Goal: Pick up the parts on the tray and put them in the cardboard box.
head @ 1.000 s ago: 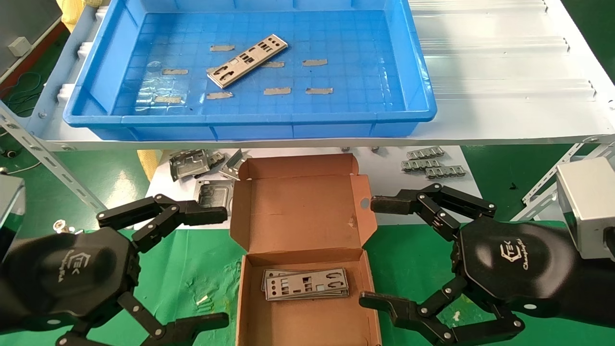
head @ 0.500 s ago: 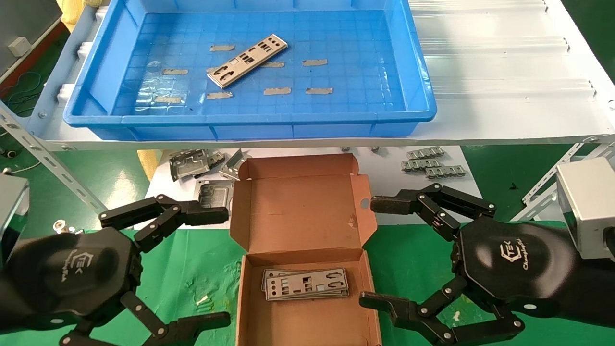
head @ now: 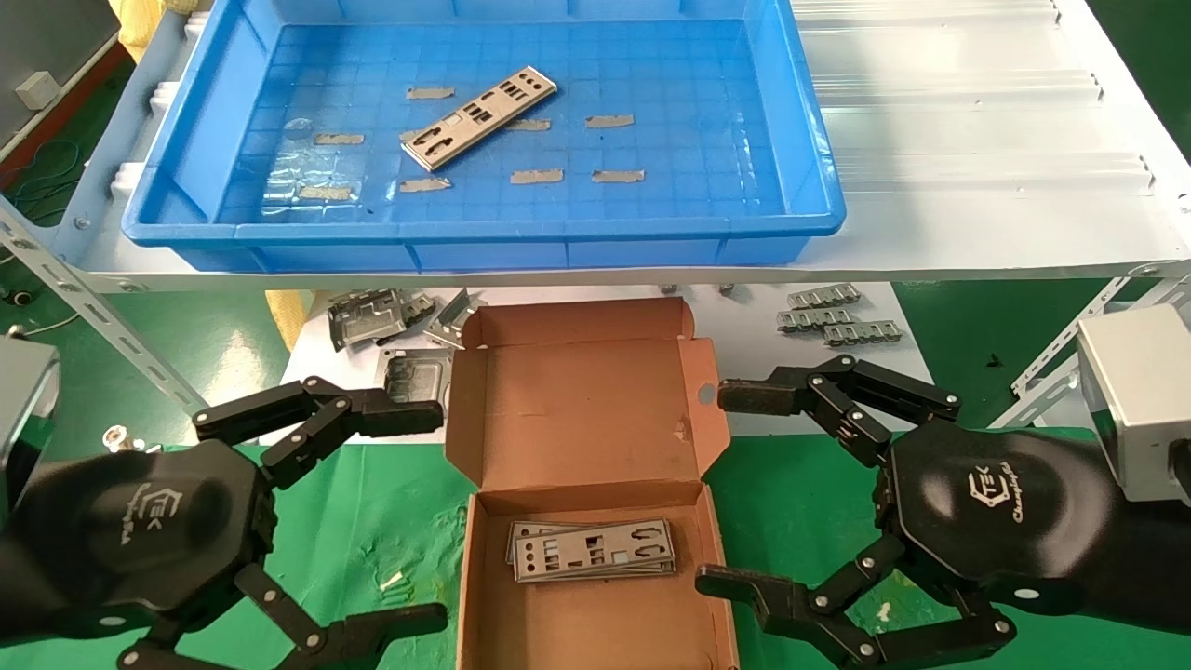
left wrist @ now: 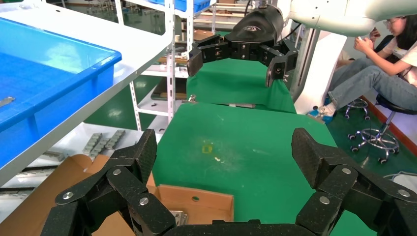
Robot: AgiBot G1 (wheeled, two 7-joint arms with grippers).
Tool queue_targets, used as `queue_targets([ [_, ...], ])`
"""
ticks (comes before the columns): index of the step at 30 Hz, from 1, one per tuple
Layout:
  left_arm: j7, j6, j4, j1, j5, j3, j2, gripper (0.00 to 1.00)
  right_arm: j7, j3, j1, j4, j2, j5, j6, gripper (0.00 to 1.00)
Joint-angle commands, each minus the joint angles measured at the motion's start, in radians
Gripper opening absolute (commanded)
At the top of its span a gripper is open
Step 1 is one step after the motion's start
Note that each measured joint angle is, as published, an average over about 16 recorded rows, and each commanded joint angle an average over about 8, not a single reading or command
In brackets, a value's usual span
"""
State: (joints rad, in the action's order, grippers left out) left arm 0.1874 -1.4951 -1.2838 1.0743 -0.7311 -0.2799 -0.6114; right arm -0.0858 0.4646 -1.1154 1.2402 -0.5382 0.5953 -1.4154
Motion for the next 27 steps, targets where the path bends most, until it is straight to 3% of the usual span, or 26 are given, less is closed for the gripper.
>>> queue_targets([
  [1,0.000,0.000,0.000,0.000,0.000,0.000,0.000,1.00,0.000,0.000,0.000,0.000,0.000,0.000,0.000,1.00],
  [27,0.000,0.001,0.000,0.000,-0.001,-0.001,-0.001,1.00,0.000,0.000,0.000,0.000,0.000,0.000,0.000,1.00],
])
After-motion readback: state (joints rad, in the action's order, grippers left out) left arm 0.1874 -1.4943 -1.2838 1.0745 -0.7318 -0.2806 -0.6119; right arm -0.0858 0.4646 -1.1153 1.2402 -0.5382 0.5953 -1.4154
